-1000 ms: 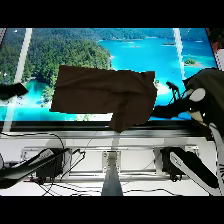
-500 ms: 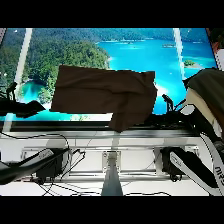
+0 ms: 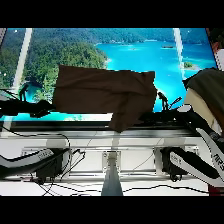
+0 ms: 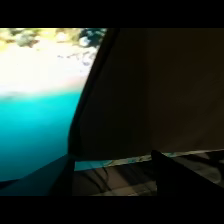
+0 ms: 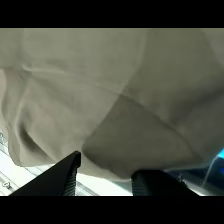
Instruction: Fold the clothes and pants, and hang the long-sleeved shirts on hangers.
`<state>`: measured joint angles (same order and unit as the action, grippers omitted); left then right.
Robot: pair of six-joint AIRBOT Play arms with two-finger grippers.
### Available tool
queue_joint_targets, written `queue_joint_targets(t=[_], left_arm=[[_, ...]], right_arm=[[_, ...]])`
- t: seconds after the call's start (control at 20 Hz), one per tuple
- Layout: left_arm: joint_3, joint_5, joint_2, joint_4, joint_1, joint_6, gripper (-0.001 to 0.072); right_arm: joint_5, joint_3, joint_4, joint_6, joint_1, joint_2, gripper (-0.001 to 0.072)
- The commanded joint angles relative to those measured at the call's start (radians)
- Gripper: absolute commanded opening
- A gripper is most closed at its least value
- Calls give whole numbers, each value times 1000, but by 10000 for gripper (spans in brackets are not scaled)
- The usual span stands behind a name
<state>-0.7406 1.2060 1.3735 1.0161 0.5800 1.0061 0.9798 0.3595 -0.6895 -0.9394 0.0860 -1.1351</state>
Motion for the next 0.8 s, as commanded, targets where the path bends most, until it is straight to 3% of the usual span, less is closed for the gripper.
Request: queue_joint_targets(t=[0.0,0.15,0.3,0.35,0.6,0.75], left_arm=[[5,-40,48,4,-65,-4,491],[5,-123,61,-3,-107,-3,400],[5,-156,60,-34,-108,-4,45],[5,-157,60,-34,-108,-5,15],[5,-156,60,-34,-109,-4,14],[5,-154,60,-34,-109,-4,15]], right_arm=[[-8,0,24,44,0,-8,370],[-8,0,24,44,0,-8,370],[15,0,23,51,0,-8,370],[45,0,23,95,0,-8,370],[136,0,37,236,0,-8,370],[198,0,165,379,0,-8,370]])
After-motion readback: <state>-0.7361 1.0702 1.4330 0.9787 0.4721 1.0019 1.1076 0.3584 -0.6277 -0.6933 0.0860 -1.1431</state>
